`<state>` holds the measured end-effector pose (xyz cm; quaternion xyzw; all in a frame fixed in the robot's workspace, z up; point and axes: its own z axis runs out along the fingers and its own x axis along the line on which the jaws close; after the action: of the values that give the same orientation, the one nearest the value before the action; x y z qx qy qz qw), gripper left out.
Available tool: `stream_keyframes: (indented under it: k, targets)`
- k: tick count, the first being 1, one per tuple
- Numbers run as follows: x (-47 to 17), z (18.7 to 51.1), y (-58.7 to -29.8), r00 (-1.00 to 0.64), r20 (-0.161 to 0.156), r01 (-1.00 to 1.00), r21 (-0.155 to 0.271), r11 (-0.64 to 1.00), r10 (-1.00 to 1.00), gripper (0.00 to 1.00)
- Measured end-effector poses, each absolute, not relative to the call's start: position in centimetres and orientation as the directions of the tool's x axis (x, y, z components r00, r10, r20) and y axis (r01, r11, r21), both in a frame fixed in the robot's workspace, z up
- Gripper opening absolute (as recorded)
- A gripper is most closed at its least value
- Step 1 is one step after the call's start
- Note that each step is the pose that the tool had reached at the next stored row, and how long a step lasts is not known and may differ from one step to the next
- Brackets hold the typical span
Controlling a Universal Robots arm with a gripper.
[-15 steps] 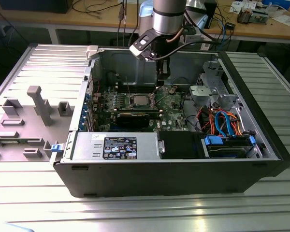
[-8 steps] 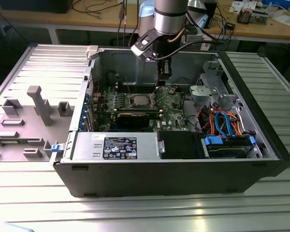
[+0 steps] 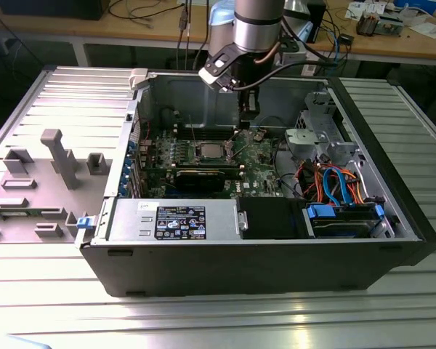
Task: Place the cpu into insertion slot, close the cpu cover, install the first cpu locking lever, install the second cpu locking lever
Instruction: 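Close the cpu cover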
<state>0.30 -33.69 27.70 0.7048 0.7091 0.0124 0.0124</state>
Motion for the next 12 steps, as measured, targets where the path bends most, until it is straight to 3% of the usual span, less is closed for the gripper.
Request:
stream_keyframes:
  k: [12]
  targets:
    - [0.77,27.7,-33.69,-0.006,0.0,0.999,0.035,0.006,1.0,0.11]
